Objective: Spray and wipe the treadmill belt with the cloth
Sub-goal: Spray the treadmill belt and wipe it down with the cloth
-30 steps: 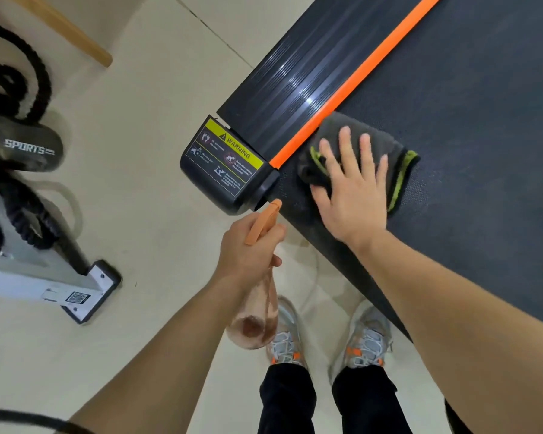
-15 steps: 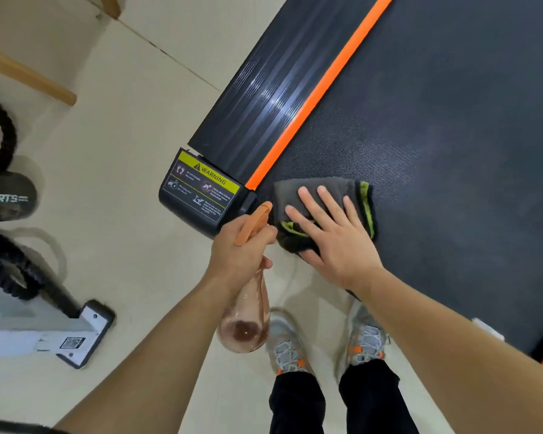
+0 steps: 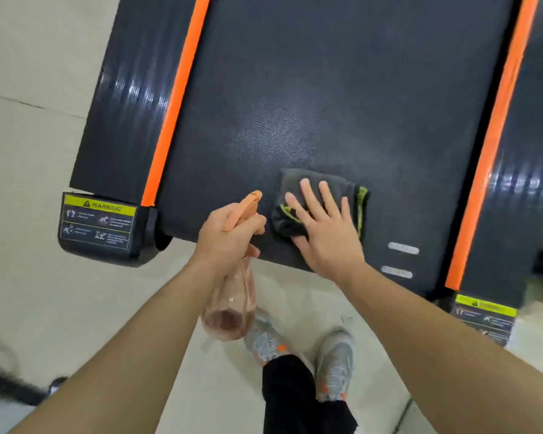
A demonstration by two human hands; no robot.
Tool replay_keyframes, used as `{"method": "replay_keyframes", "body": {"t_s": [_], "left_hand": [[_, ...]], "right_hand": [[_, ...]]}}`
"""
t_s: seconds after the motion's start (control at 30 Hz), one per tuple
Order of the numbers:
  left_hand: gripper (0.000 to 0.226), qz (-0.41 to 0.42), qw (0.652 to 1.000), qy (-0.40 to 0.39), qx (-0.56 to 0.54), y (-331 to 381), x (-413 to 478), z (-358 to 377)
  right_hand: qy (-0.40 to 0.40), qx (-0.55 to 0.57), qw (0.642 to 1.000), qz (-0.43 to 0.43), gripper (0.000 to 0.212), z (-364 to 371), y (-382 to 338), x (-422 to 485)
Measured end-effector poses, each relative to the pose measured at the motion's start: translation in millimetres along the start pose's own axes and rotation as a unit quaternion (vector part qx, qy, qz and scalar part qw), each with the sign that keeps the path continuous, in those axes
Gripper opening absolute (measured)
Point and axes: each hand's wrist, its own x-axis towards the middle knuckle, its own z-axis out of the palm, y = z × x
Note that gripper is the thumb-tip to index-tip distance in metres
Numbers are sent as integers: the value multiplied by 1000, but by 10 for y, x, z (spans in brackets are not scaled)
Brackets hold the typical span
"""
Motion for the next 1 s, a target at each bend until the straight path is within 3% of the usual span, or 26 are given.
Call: {"method": "replay_keyframes", "body": {"t_s": [0.07,0.17,0.27,0.37,0.43,0.5,0.57,0.73,1.0], "left_hand": [[15,-1,1000,-4,14,54,-63,147],[23,-11,996,-40,85,72,-178,447],[40,-16,986,-83,145,28,-254,833],[29,-9,980,-97,174,-2,-307,1198],[16,1,976,-109,189,-9,-349,1393],[8,5,972,-126,199,-7,-380,1566],[12,1,969,-136,207,-21,-399,1707],[19,32,962,-139,232,-57,-446,1996],[16,70,967,-80,232,262,-344,2320]], "right_hand": [[-12,23,1000,-8,70,194,93,-492],[19,119,983,137,62,362,210,-1088],[90,277,915,280,53,403,255,-1489],[136,500,777,357,45,190,160,-1697],[156,630,640,411,26,65,132,-1842],[147,705,510,470,22,25,151,-2016],[134,723,446,510,24,122,163,-2220],[117,727,389,554,48,307,140,-2541],[149,747,363,536,51,119,351,-2467]]}}
